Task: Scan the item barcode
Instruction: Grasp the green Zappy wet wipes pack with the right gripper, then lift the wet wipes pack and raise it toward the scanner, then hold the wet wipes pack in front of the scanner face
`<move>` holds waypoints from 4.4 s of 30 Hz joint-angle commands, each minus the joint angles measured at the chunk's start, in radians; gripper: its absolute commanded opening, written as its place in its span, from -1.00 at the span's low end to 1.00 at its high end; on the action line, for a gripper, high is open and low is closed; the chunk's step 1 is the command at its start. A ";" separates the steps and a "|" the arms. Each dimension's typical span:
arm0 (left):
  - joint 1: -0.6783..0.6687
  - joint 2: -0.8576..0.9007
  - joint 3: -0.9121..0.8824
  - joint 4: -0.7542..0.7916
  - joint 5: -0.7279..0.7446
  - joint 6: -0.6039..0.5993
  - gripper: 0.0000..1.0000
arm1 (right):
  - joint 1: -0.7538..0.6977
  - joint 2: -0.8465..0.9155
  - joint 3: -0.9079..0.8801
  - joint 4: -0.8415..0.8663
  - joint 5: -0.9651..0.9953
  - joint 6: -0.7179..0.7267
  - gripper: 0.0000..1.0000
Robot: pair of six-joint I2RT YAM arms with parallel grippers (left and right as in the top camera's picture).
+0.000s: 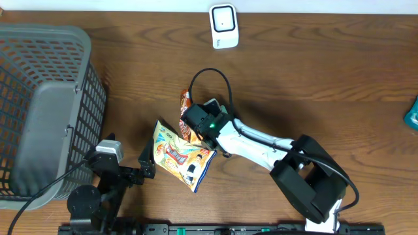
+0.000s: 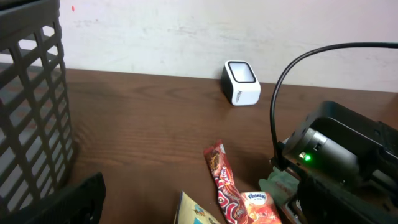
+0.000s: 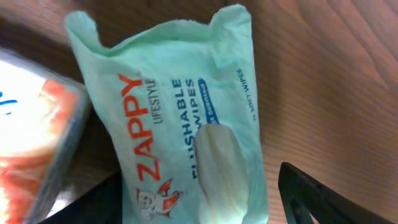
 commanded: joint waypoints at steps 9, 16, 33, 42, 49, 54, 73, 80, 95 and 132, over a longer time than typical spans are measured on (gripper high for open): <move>-0.003 -0.002 -0.005 0.001 0.016 0.014 0.96 | -0.030 0.000 -0.027 0.019 -0.041 -0.040 0.11; -0.003 -0.002 -0.005 0.001 0.016 0.014 0.95 | -0.043 0.000 -0.027 0.026 -0.091 -0.041 -0.67; -0.003 -0.002 -0.005 0.001 0.016 0.014 0.96 | -0.335 -0.025 0.076 -0.175 -1.017 -0.323 -0.98; -0.003 -0.002 -0.005 0.001 0.016 0.014 0.96 | -0.515 -0.025 0.076 -0.394 -1.537 -0.688 -0.98; -0.003 -0.002 -0.005 0.001 0.016 0.014 0.96 | -0.536 -0.025 0.076 -0.507 -1.769 -0.892 -0.98; -0.003 -0.002 -0.005 0.001 0.016 0.014 0.96 | -0.533 -0.025 0.076 -0.570 -1.890 -0.927 -0.98; -0.003 -0.002 -0.005 0.001 0.016 0.014 0.96 | -0.536 -0.025 0.076 -0.765 -2.026 -0.351 -0.98; -0.003 -0.002 -0.005 0.001 0.016 0.014 0.96 | -0.536 -0.025 0.076 -0.670 -1.936 -0.408 -0.98; -0.003 -0.002 -0.005 0.001 0.016 0.014 0.96 | -0.541 -0.026 0.076 -0.651 -1.876 -0.440 -0.98; -0.003 -0.002 -0.005 0.001 0.016 0.014 0.96 | -0.506 -0.026 0.113 -0.127 -1.659 -0.437 -0.98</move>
